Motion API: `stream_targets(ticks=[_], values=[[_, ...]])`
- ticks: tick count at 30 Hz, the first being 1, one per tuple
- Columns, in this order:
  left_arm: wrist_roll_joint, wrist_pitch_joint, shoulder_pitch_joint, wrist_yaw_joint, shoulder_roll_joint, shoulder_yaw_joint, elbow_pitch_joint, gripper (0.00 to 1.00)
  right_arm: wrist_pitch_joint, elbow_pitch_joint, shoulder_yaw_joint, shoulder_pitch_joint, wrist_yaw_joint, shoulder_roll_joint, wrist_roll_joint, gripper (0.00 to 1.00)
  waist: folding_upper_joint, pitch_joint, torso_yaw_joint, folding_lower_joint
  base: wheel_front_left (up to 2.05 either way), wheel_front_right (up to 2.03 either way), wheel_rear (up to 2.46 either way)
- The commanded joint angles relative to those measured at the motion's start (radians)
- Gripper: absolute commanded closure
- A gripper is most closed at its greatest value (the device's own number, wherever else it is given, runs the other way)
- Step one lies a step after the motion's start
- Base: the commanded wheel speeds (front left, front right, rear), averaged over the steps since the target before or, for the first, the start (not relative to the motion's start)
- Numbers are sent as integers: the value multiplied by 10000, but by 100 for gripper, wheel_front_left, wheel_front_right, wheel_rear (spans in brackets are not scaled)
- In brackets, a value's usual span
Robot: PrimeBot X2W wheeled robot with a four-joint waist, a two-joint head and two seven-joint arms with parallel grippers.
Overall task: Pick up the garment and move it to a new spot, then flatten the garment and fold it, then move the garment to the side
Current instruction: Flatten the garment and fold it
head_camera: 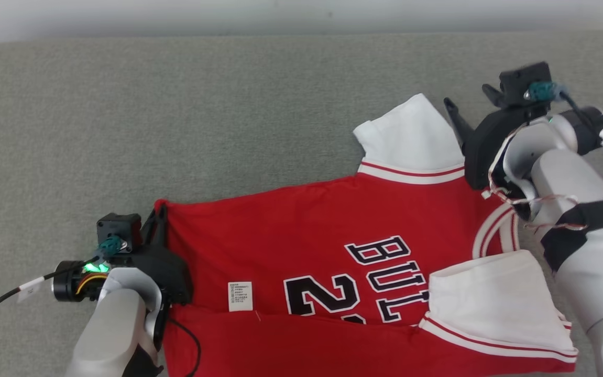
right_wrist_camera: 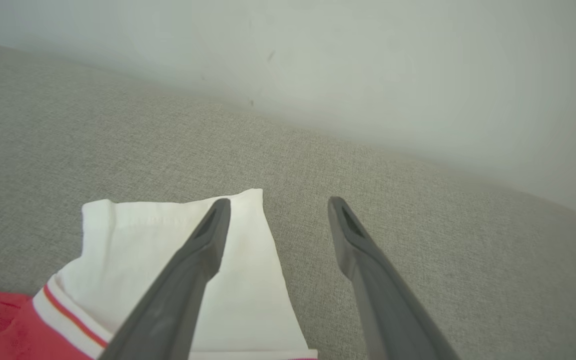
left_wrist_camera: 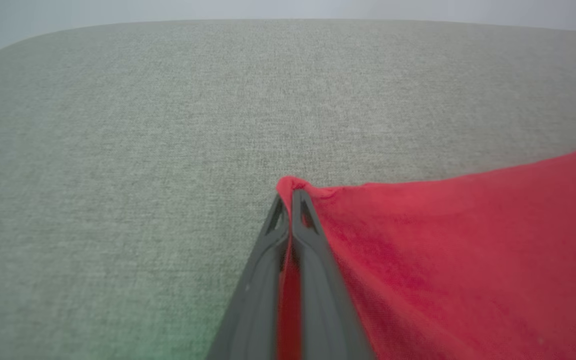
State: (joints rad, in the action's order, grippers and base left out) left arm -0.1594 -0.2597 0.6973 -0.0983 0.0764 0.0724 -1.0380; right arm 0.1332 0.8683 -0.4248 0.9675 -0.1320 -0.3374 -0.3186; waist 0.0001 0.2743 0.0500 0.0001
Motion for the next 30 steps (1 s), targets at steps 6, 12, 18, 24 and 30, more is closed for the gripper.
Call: stream_targets(ticks=[6, 12, 18, 24, 30], values=[[-56, -47, 256, -35, -199, 367, 364, 100, 816, 811, -390, 1014, 32, -253, -467, 0, -1, 726, 834, -1, 0, 0, 0], [-339, -48, 312, -67, -234, 809, 751, 100, 1029, 1479, -587, 1638, 32, -401, -875, 0, -1, 1061, 1220, -1, 0, 0, 0], [-1063, -45, 215, 84, -239, 1543, 1142, 100, 1165, 2123, -976, 1720, 32, -510, -996, 7, -1, 1280, 1427, -1, 0, 0, 0], [-1361, -26, 134, 342, -249, 1976, 1271, 100, 1040, 2479, -1223, 1724, 32, -557, -1212, 59, -1, 1347, 1415, -1, 0, 0, 0], [-1354, -30, 357, 455, -267, 2099, 1510, 100, 294, 2734, -1207, 2113, 32, -791, -1066, 100, -1, 1348, 1360, -1, 0, 0, 0]])
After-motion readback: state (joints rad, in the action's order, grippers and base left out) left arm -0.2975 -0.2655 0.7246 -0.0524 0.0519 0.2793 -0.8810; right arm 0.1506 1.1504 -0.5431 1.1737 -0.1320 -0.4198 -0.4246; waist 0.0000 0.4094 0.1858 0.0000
